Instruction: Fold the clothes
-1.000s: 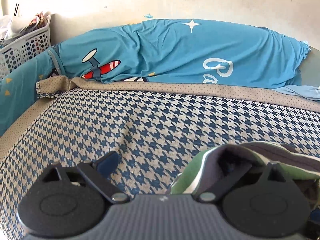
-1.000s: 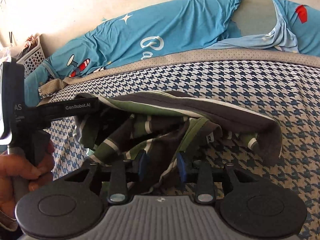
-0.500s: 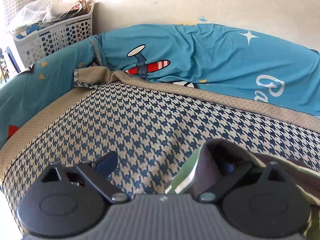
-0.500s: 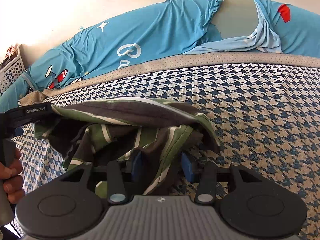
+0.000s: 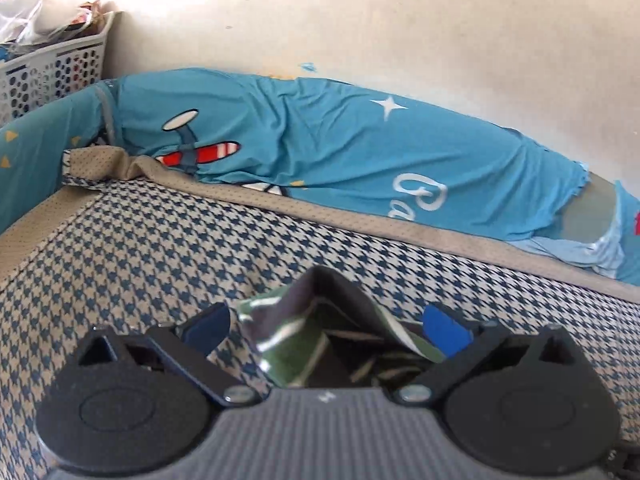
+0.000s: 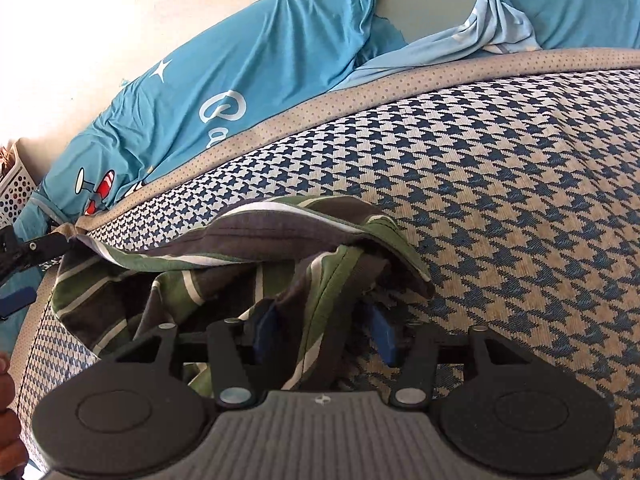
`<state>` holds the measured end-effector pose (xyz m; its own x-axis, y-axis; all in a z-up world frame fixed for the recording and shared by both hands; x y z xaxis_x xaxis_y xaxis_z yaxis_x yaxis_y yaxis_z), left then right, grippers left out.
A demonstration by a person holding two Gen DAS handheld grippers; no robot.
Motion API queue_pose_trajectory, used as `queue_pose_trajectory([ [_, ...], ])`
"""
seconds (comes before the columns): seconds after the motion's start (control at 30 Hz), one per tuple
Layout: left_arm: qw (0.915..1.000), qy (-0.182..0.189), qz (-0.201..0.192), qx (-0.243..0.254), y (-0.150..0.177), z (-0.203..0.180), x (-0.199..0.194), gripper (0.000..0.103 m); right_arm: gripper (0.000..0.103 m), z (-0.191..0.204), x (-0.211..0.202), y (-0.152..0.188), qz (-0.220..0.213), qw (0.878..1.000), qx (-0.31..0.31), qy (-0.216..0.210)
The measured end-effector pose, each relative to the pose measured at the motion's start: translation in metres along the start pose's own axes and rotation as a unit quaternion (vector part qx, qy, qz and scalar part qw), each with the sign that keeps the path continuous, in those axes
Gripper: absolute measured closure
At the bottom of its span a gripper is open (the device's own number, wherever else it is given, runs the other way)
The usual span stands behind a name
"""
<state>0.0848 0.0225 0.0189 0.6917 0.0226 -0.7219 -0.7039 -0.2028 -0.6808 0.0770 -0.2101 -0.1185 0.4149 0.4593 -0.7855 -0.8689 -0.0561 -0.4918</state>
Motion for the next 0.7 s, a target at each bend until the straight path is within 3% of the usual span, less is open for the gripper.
queue_pose_trajectory([
  [0.07, 0.9996, 0.014, 0.008, 0.022, 0.006, -0.01, -0.001, 0.0, 0.063, 0.003, 0.0, 0.0, -0.003, 1.0, -0.008, -0.005],
  [0.13, 0.9985, 0.028, 0.024, 0.039, 0.012, -0.019, 0.001, 0.0, 0.08, 0.01, 0.0, -0.001, -0.005, 1.0, -0.021, -0.014],
  [0.2, 0.9972, 0.041, 0.044, 0.044, 0.02, -0.025, 0.008, 0.0, 0.087, 0.016, -0.002, -0.001, -0.011, 0.999, -0.037, -0.018],
  [0.33, 0.9942, 0.061, 0.077, 0.042, 0.03, -0.035, 0.02, 0.0, 0.091, 0.021, -0.007, -0.005, -0.026, 0.998, -0.056, -0.019],
  [0.53, 0.9893, 0.09, 0.109, 0.036, 0.042, -0.049, 0.032, 0.0, 0.092, 0.002, -0.036, -0.037, -0.093, 0.995, -0.02, -0.025],
  [0.7, 0.9835, 0.11, 0.139, 0.033, 0.056, -0.062, 0.043, 0.0, 0.092, -0.019, -0.048, -0.049, -0.118, 0.993, 0.004, 0.023],
])
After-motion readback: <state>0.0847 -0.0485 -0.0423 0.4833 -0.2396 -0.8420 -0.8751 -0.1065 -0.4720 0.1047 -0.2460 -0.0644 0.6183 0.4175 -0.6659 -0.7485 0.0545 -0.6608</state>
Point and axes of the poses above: each gripper's, at about its wrist camera, not at the fingertips, and x roughly the way its jaws point, z to its left, y to its underside, the point moved 10 cm from there along x, roughly the way its jaws point, and after that the axes turned 8 degrees about z, right-handed, at the moved point
